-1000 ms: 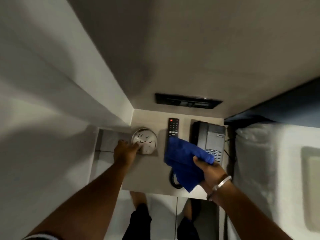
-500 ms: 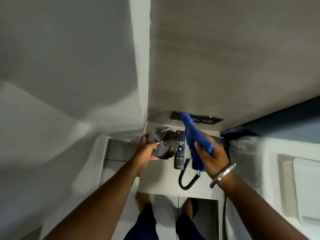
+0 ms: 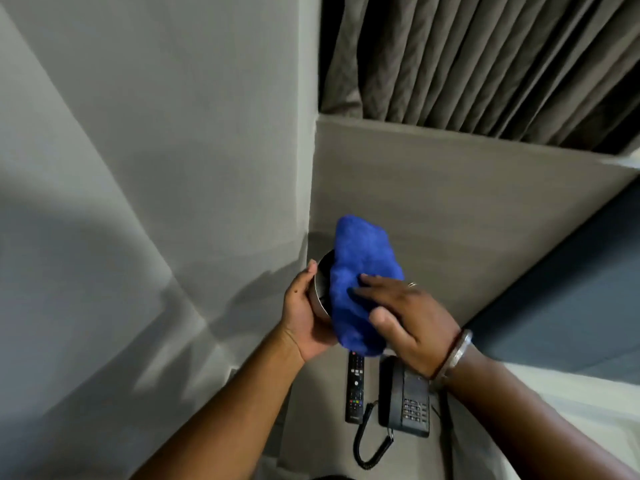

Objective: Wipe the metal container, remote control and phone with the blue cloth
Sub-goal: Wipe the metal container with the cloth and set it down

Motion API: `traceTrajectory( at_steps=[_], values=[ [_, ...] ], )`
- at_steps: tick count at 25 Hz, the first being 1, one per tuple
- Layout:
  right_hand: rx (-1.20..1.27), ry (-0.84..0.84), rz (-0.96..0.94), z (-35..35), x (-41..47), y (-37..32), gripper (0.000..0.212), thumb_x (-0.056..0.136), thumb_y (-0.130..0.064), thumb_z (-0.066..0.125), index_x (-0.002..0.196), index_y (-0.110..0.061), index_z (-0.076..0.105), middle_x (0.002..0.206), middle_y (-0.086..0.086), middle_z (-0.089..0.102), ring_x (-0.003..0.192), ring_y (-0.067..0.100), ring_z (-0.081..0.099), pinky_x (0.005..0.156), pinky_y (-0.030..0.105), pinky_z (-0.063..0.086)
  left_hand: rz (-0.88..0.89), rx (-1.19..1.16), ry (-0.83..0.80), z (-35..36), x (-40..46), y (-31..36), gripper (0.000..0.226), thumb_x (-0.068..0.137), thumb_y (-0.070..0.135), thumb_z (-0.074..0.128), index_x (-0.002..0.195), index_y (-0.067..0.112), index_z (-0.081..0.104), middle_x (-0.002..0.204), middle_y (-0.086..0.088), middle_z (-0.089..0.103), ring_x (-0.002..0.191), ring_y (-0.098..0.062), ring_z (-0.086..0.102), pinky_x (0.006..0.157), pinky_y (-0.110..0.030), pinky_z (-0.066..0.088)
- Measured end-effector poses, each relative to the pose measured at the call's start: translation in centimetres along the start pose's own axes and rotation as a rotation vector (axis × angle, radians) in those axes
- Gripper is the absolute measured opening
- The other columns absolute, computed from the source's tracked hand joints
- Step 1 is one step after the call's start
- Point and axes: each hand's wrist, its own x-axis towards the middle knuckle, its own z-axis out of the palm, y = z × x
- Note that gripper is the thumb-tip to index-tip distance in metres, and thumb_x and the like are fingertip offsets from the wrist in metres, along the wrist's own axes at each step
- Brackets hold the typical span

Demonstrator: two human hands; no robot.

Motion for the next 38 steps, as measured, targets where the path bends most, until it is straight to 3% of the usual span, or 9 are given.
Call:
traceTrajectory(
  at_steps=[3, 8, 14, 20, 24, 27, 33, 36, 38],
  values=[
    [-0.128, 0.266, 0.227, -2.8, 1.3, -0.7, 0.054, 0.085, -0.057, 0.047, 0.121, -0.018, 0.054, 0.120, 0.008, 0.055, 0.105, 0.030, 0.055, 0.091, 0.037, 0.045, 0.043, 0.108, 0.057, 3.7, -0.2, -1.0, 0.074, 0.056, 0.049, 0.085, 0.120, 0.014, 0.071, 0.115, -0.015, 0.073, 0.105, -0.034, 0.069, 0.088, -0.043, 0.057],
    [-0.459, 0.113, 0.086, -3.3, 2.4, -2.0, 0.044, 0.086, -0.042, 0.056, 0.120, -0.014, 0.056, 0.118, 0.013, 0.052, 0.103, 0.035, 0.051, 0.088, 0.039, 0.043, 0.189, 0.086, 0.027, 6.9, -0.2, -0.9, 0.067, 0.058, 0.046, 0.082, 0.118, 0.016, 0.073, 0.115, -0.014, 0.073, 0.104, -0.033, 0.069, 0.091, -0.043, 0.055],
    [-0.249, 0.199, 0.113, -4.5, 1.6, -0.9, 0.015, 0.086, -0.029, 0.060, 0.085, -0.015, 0.065, 0.089, 0.008, 0.062, 0.082, 0.031, 0.060, 0.062, 0.031, 0.042, 0.168, 0.154, 0.050, 7.5, -1.0, -2.7, 0.055, 0.063, 0.043, 0.078, 0.109, 0.015, 0.076, 0.107, -0.014, 0.075, 0.100, -0.031, 0.070, 0.090, -0.042, 0.054],
    [0.216, -0.067, -0.409, -7.4, 1.6, -1.5, 0.014, 0.079, -0.007, 0.071, 0.092, -0.010, 0.075, 0.084, 0.011, 0.072, 0.079, 0.023, 0.066, 0.076, 0.031, 0.051, 0.358, 0.240, 0.059, 10.8, -1.1, -0.3, 0.059, 0.069, 0.045, 0.070, 0.118, 0.012, 0.071, 0.106, -0.013, 0.076, 0.096, -0.027, 0.071, 0.082, -0.035, 0.056],
    [-0.529, -0.023, -0.251, -10.4, 1.3, 0.2, 0.017, 0.086, -0.025, 0.055, 0.095, -0.028, 0.069, 0.096, 0.003, 0.066, 0.087, 0.029, 0.063, 0.062, 0.033, 0.043, 0.259, 0.181, -0.021, 11.6, -0.7, -2.1, 0.057, 0.076, 0.046, 0.067, 0.124, 0.015, 0.066, 0.120, -0.014, 0.069, 0.113, -0.031, 0.062, 0.098, -0.044, 0.045],
    [-0.446, 0.244, -0.184, -10.4, 2.6, -2.0, 0.007, 0.082, -0.022, 0.061, 0.080, -0.017, 0.065, 0.083, 0.008, 0.064, 0.075, 0.034, 0.061, 0.056, 0.033, 0.040, 0.261, 0.161, -0.066, 12.5, -1.2, -2.1, 0.052, 0.080, 0.052, 0.062, 0.120, 0.020, 0.070, 0.118, -0.009, 0.072, 0.114, -0.029, 0.063, 0.099, -0.045, 0.048],
    [0.013, -0.316, -0.415, -11.4, 0.9, -1.5, 0.012, 0.080, -0.015, 0.069, 0.091, -0.015, 0.074, 0.090, 0.005, 0.073, 0.081, 0.018, 0.064, 0.078, 0.026, 0.050, 0.343, 0.249, -0.028, 12.7, -1.4, -0.8, 0.054, 0.081, 0.046, 0.061, 0.121, 0.011, 0.069, 0.111, -0.013, 0.073, 0.106, -0.027, 0.066, 0.094, -0.038, 0.051],
    [-0.535, 0.000, -0.320, -12.6, 1.8, -1.3, 0.015, 0.085, -0.023, 0.054, 0.094, -0.025, 0.067, 0.096, 0.006, 0.067, 0.085, 0.031, 0.063, 0.064, 0.033, 0.046, 0.297, 0.197, -0.068, 13.6, -1.1, -1.2, 0.057, 0.083, 0.054, 0.059, 0.128, 0.019, 0.066, 0.128, -0.011, 0.068, 0.118, -0.029, 0.062, 0.103, -0.047, 0.046],
    [-0.510, 0.196, -0.283, -12.7, 3.0, -2.5, 0.011, 0.086, -0.020, 0.055, 0.086, -0.018, 0.065, 0.089, 0.008, 0.063, 0.080, 0.033, 0.060, 0.060, 0.033, 0.042, 0.297, 0.192, -0.041, 13.6, -0.9, -1.4, 0.051, 0.082, 0.059, 0.057, 0.119, 0.026, 0.071, 0.122, -0.006, 0.071, 0.115, -0.028, 0.065, 0.099, -0.049, 0.048]
  ],
)
